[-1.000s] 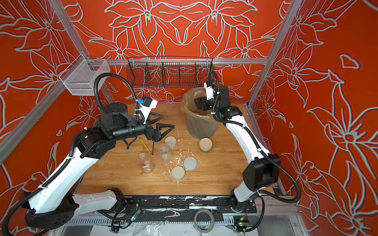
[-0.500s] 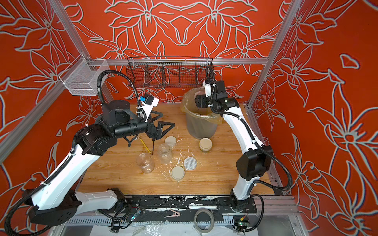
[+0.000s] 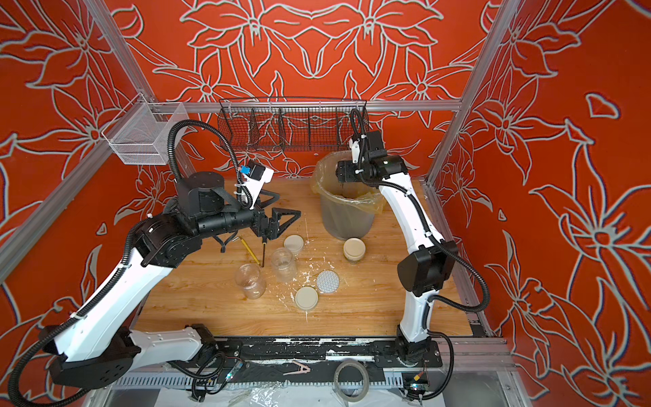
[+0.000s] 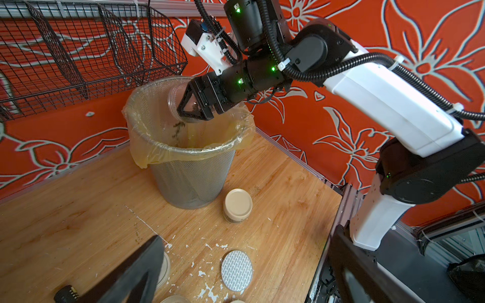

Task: Empty moldy tea leaves from jars
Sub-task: Pour the moldy tea leaves from the jar into the trash bin.

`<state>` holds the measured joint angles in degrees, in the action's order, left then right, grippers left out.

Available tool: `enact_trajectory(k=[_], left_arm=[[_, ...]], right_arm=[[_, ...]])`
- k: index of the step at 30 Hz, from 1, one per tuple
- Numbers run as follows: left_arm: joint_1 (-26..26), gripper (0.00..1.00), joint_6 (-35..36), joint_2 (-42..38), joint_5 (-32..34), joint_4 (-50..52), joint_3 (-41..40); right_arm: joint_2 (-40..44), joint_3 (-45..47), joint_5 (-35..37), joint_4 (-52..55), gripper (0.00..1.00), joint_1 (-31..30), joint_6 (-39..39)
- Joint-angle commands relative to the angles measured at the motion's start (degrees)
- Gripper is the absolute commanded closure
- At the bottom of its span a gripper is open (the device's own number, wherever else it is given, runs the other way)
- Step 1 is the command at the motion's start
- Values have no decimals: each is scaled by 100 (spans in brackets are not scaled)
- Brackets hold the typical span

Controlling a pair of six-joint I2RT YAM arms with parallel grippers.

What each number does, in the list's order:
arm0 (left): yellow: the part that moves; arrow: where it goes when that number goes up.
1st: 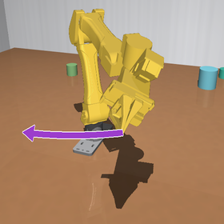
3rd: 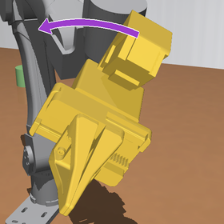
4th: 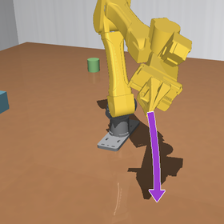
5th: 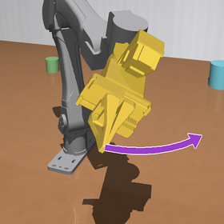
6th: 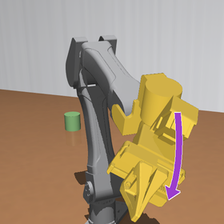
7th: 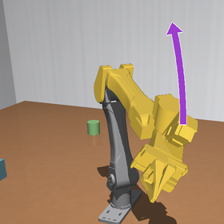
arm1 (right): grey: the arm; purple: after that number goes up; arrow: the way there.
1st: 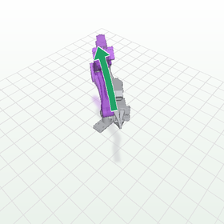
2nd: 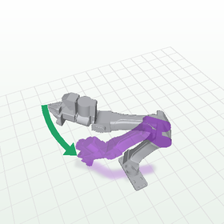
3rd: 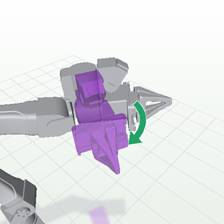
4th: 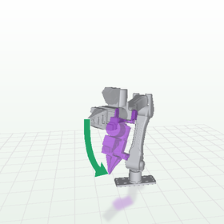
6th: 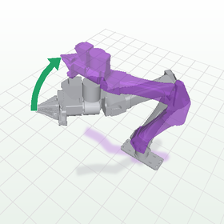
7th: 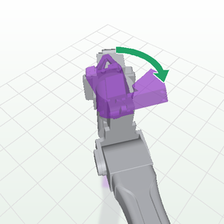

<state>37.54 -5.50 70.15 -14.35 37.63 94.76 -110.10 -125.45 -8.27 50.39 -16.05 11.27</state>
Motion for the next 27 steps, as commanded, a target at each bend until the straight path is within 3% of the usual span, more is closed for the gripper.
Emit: enact_trajectory(k=[1, 13, 23, 25, 27], left_arm=[[-10, 3, 101, -51, 32, 34, 124], [-10, 3, 101, -29, 63, -18, 100], [-10, 3, 66, 34, 36, -70, 100], [-10, 3, 66, 35, 29, -76, 87], [-10, 3, 84, 37, 6, -102, 73]], right_arm=[[-209, -595, 205, 461, 74, 32, 91], [-1122, -2015, 607, 1651, 73, 23, -115], [-1076, -2200, 487, 1718, 73, -21, -76], [-1048, -2177, 826, 1738, 73, -85, -149], [-1123, -2168, 1832, 1839, 73, -332, -672]])
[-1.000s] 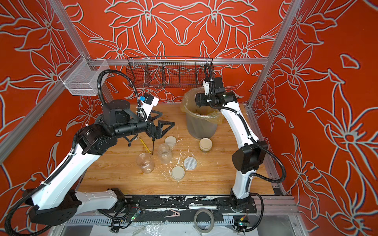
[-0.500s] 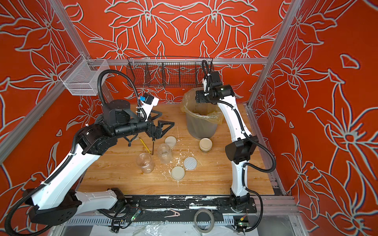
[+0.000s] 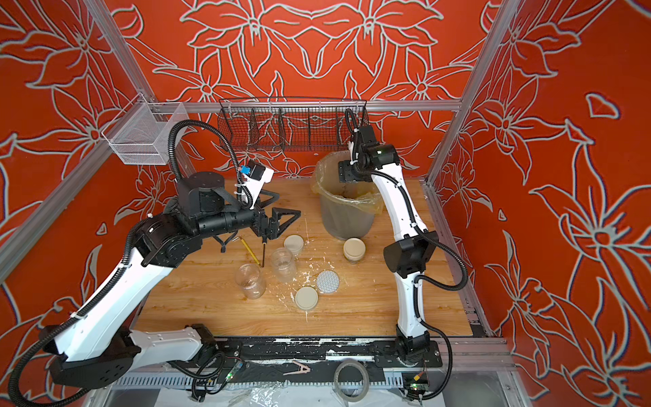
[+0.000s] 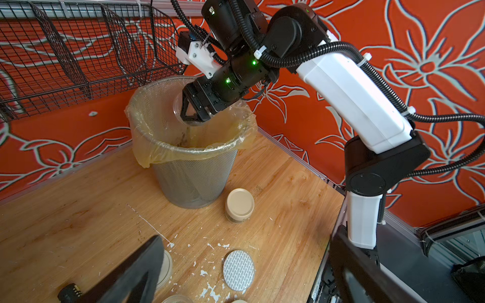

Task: Empty moldy tea leaves from jars
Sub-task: Pour the moldy tea leaves from the jar into the trash bin.

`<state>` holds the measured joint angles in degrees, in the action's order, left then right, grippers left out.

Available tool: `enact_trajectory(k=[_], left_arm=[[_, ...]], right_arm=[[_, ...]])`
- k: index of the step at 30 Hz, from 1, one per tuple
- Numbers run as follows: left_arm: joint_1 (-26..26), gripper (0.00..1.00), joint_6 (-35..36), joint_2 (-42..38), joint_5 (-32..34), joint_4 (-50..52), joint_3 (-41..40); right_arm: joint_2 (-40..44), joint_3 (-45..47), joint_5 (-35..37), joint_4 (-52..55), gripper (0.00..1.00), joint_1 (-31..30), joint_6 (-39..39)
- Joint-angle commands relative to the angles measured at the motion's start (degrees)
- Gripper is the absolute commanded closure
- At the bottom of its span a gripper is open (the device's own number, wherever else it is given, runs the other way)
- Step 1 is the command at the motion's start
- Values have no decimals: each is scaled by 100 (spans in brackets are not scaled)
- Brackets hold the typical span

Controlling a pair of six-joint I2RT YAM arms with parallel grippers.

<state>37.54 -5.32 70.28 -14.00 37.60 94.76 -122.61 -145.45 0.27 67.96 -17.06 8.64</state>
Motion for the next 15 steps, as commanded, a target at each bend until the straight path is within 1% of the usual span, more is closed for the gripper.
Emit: enact_trajectory(k=[1, 2, 4, 5, 6, 7, 9, 10, 11, 13, 14, 15], left_arm=[[-10, 3, 82, 21, -39, -112, 68], [-10, 3, 92, 25, -41, -137, 52], [-10, 3, 142, 0, -46, -193, 7], [-10, 3, 190, -19, -48, -266, -46], [-10, 3, 242, -34, -42, -341, -94], [-10, 3, 306, -46, -45, -403, -122], [-10, 3, 510, -75, -88, -533, -221], [-10, 3, 596, -84, -88, -611, -281], [-10, 3, 723, -90, -73, -697, -325], [-10, 3, 1027, -64, -77, -889, -410], [-10, 3, 1198, -36, -76, -1035, -466], [-10, 3, 1386, 7, -98, -1163, -492]], right_arm=[[58, -205, 1278, 160, 73, -298, -578], [-11, -300, 1315, 313, 73, -311, -594], [-33, -395, 573, 473, 72, -214, -376], [37, -308, 12, 382, 72, -149, -203], [128, -152, -228, 201, 72, -123, -81], [200, -34, -54, 77, 72, -162, -65], [215, -45, 861, 11, 72, -326, -396], [157, -156, 1018, 97, 72, -350, -470], [65, -361, 694, 319, 71, -298, -439], [15, -530, -375, 440, 71, -60, -41], [74, -447, -409, 354, 71, -1, 62], [156, -333, 52, 250, 72, -51, -8]])
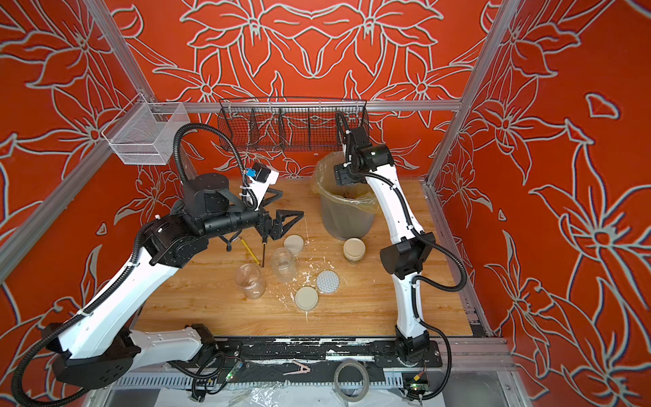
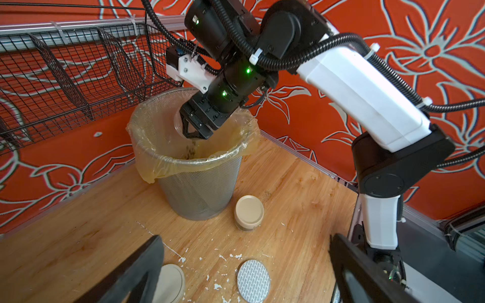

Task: Empty moldy tea leaves from jars
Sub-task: Pour the moldy tea leaves from the jar into the trash bin.

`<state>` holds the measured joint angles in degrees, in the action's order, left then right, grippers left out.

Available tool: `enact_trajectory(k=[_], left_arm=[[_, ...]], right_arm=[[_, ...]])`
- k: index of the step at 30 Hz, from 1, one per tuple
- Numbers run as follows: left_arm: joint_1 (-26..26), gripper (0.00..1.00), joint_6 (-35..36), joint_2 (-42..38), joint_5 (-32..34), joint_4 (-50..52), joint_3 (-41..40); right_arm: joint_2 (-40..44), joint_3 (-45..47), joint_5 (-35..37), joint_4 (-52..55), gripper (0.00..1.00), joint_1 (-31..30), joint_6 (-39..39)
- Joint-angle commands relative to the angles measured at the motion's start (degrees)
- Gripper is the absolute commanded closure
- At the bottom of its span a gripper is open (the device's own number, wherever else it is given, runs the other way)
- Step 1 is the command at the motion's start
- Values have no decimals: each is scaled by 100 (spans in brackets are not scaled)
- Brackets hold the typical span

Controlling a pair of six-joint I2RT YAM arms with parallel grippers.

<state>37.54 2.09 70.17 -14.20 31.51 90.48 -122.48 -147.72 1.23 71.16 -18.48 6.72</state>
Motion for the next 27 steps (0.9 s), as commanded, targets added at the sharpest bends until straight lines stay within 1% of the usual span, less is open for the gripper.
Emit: enact_trajectory(k=[1, 2, 5, 8, 12, 16, 21, 25, 27], left_arm=[[-10, 3, 816, 69, -131, -638, -57], [-10, 2, 971, 133, -153, -735, -48], [-10, 3, 1449, 328, -140, -971, 19], [-10, 3, 2098, 599, -115, -1373, 33], [-37, 3, 2865, 1189, -122, -1614, 328], [-384, 3, 2835, 1737, -824, -2136, 694], [-626, 3, 3310, 2428, -1336, -2429, 1270], [-860, 3, 3443, 2949, -2063, -3075, 1538], [-880, 3, 3607, 3164, -2234, -3500, 1568]], right_arm=[[220, 7, 361, -173, 72, 29, 30], [265, 54, 563, -199, 72, 3, -74], [251, -98, -87, -8, 71, 130, 103], [365, -92, -196, -106, 71, 169, 254], [528, -151, -444, -209, 71, 194, 414], [784, 41, -899, -458, 71, 369, 770], [1025, 120, -1747, -662, 72, 642, 1148], [1171, 147, -2265, -752, 72, 731, 1259], [1208, 159, -2486, -739, 72, 765, 1279]])
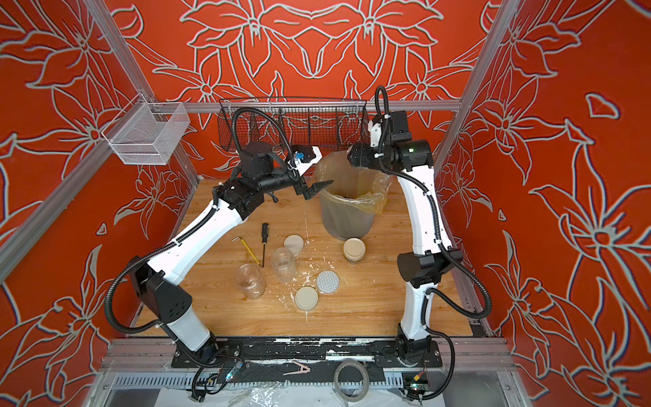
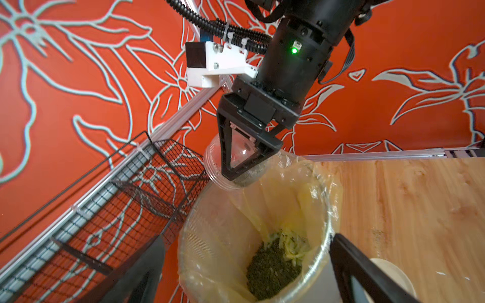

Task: Empty moldy tea leaves from jars
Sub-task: Pour the moldy tea leaves from the jar into the trash bin.

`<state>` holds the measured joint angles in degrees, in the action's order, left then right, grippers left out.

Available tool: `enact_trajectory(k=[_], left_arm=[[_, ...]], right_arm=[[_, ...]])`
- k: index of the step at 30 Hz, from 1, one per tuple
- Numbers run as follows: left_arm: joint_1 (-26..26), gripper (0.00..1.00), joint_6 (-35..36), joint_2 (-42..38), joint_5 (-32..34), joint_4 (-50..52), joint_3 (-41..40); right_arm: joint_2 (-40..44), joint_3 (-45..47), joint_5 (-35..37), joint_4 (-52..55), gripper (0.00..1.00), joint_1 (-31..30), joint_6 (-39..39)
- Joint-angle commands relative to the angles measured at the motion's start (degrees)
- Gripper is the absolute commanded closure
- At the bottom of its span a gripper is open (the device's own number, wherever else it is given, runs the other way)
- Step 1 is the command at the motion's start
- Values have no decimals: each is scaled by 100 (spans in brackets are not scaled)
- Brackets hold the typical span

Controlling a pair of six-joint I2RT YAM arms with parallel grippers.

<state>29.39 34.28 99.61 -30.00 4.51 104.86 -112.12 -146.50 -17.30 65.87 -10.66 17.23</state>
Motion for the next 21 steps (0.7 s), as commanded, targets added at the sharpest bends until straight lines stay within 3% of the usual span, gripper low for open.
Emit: enact_trajectory(k=[1, 8, 21], left_arm=[[-69, 3, 486, 352, -734, -904, 226], [-65, 3, 793, 1363, -1048, -938, 1337], [-64, 2, 1254, 2122, -1329, -857, 2117]], right_arm=[[202, 33, -711, -191, 72, -5, 228], [382, 174, -1216, -225, 72, 10, 198], [409, 195, -1634, -267, 73, 12, 258]])
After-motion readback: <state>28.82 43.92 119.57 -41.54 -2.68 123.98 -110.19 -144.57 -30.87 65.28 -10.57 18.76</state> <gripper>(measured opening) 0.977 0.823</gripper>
